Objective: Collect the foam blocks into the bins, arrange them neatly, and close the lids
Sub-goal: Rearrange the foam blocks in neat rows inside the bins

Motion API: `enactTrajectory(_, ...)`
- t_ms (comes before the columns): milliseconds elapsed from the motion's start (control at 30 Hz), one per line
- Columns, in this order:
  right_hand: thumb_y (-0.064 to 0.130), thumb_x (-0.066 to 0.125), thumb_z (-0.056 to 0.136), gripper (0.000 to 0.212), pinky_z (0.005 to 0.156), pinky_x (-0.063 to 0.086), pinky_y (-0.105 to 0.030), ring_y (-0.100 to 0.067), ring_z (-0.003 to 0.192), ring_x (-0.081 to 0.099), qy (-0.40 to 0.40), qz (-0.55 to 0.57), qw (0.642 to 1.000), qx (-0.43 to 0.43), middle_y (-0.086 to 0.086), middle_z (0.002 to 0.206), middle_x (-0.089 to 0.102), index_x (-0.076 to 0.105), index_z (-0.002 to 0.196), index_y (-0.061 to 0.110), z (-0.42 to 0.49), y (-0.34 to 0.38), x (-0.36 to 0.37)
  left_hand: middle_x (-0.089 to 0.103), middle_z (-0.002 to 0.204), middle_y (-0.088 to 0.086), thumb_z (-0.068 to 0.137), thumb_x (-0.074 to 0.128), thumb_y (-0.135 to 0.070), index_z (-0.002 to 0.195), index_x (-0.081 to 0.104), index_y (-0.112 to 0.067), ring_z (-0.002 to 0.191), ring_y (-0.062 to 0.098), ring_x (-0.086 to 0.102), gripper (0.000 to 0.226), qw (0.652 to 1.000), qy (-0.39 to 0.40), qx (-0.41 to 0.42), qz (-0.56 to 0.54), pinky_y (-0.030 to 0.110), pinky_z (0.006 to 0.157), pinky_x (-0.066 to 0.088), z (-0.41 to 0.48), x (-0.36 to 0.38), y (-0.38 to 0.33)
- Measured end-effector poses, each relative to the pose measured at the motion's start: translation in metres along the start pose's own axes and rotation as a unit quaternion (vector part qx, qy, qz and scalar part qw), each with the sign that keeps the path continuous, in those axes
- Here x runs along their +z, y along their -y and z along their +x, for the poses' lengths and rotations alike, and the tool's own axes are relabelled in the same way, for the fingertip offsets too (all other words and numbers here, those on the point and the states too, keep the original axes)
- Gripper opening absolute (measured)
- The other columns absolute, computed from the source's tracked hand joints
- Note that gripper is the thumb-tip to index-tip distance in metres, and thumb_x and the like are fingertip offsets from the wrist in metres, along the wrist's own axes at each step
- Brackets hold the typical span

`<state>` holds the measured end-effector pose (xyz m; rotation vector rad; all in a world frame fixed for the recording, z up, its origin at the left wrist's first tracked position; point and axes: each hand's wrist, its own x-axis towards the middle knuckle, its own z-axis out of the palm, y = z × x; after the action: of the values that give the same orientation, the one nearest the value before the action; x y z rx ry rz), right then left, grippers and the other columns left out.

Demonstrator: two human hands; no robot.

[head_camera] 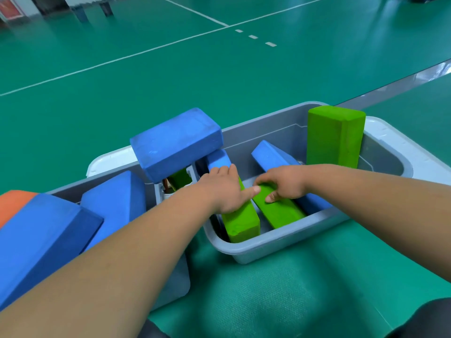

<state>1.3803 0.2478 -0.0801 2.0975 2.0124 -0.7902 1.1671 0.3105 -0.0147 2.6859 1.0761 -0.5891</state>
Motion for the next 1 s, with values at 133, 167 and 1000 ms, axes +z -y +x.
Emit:
enactTrajectory(133,0.050,0.064,0.099,0.057,0.116,0.037,-0.042,-0.027,0.140,0.047,-0.001,0.013,1.000,-0.001,0.001,0.157,0.045,0.042,0.152,0.045,0.002,-0.005,0.004,-0.017,0.173,0.009,0.088,0.053,-0.080,0.163,-0.017,-0.007,0.161,0.026,-0.004,0.126,0.995,0.090,0.034,0.030,0.042,0.130,0.010,-0.016,-0.010,0.011)
enactTrajectory(167,0.049,0.063,0.100,0.056,0.116,0.036,-0.042,-0.027,0.140,0.048,-0.004,0.016,1.000,-0.003,0.001,0.157,0.045,0.042,0.152,0.045,0.002,-0.006,0.004,-0.018,0.172,0.008,0.087,0.057,-0.079,0.162,-0.019,-0.008,0.161,0.025,-0.004,0.128,0.994,0.096,0.033,0.036,0.041,0.129,0.010,-0.016,-0.010,0.012)
enactTrajectory(1000,0.065,0.063,0.093,0.065,0.103,0.040,-0.031,-0.016,0.132,0.052,-0.077,0.096,0.992,-0.025,0.011,0.148,0.054,0.049,0.149,0.035,-0.010,0.036,-0.007,0.030,0.169,0.001,0.091,0.064,-0.067,0.152,0.047,-0.016,0.149,0.025,0.038,0.082,0.995,0.017,0.086,0.040,0.040,0.116,0.039,-0.008,0.008,0.042)
